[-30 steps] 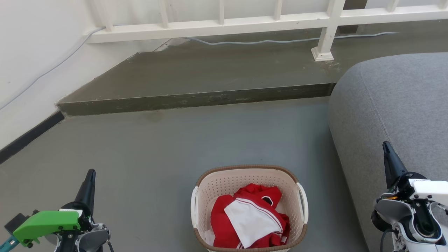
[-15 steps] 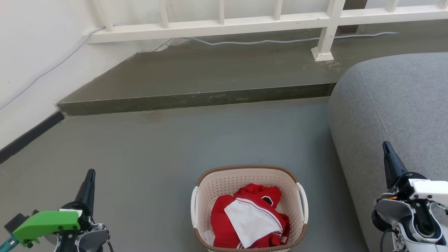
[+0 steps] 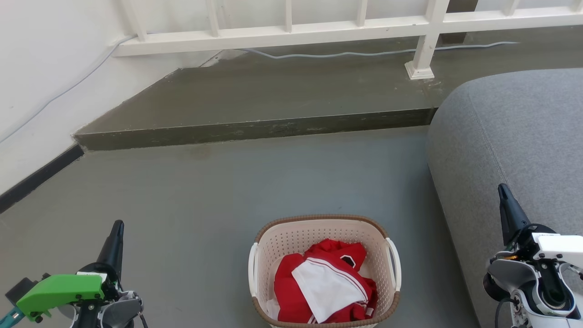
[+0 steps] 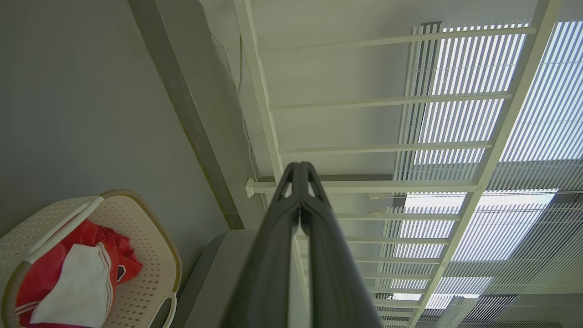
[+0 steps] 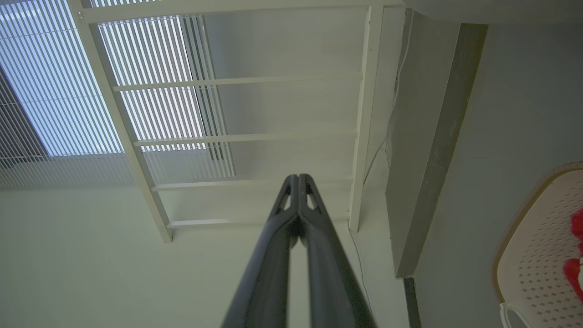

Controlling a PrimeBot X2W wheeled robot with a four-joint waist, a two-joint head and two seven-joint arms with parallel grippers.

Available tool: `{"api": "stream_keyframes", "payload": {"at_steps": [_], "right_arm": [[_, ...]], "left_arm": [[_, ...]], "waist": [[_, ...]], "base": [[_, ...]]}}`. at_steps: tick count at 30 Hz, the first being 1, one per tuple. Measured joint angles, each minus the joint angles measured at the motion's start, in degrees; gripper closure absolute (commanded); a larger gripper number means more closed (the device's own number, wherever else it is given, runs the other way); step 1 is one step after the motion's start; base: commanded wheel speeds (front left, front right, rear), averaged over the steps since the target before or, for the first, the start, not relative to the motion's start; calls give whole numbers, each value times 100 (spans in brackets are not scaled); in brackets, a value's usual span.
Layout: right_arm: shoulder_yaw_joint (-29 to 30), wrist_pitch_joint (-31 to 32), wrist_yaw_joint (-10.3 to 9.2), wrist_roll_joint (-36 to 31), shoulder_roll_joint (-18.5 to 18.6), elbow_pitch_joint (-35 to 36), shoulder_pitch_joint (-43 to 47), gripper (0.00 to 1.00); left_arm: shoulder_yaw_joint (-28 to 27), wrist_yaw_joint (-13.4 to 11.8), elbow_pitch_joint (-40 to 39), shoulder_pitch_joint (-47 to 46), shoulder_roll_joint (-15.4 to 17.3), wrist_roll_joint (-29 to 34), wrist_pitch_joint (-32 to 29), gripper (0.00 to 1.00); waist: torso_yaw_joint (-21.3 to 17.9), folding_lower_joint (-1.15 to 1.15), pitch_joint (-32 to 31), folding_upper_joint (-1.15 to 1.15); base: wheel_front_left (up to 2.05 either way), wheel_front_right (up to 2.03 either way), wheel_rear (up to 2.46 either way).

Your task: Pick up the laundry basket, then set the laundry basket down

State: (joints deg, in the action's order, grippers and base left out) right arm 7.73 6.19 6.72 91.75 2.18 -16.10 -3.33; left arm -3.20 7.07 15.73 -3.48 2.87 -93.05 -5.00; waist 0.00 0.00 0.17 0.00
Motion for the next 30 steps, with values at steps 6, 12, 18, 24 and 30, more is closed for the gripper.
{"api": "stream_keyframes", "payload": {"at_steps": [6, 12, 18, 24, 30], "right_arm": [[0, 0, 2, 0, 0, 1, 0, 100], [0, 0, 2, 0, 0, 1, -1, 100], [0, 0, 2, 0, 0, 1, -1, 100], [0, 0, 2, 0, 0, 1, -1, 100], [0, 0, 2, 0, 0, 1, -1, 100]], "left_arm": [[-1, 0, 0, 0, -1, 0, 0, 100], [-2, 0, 0, 0, -1, 0, 0, 100], [-4, 0, -1, 0, -1, 0, 0, 100], [-5, 0, -1, 0, -1, 0, 0, 100], [-8, 0, -1, 0, -1, 1, 0, 100]], "waist": [[0, 0, 0, 0], [0, 0, 0, 0], [0, 0, 0, 0], [0, 0, 0, 0], [0, 0, 0, 0]], "base": [[0, 0, 0], [0, 0, 0], [0, 0, 0], [0, 0, 0], [0, 0, 0]]}}
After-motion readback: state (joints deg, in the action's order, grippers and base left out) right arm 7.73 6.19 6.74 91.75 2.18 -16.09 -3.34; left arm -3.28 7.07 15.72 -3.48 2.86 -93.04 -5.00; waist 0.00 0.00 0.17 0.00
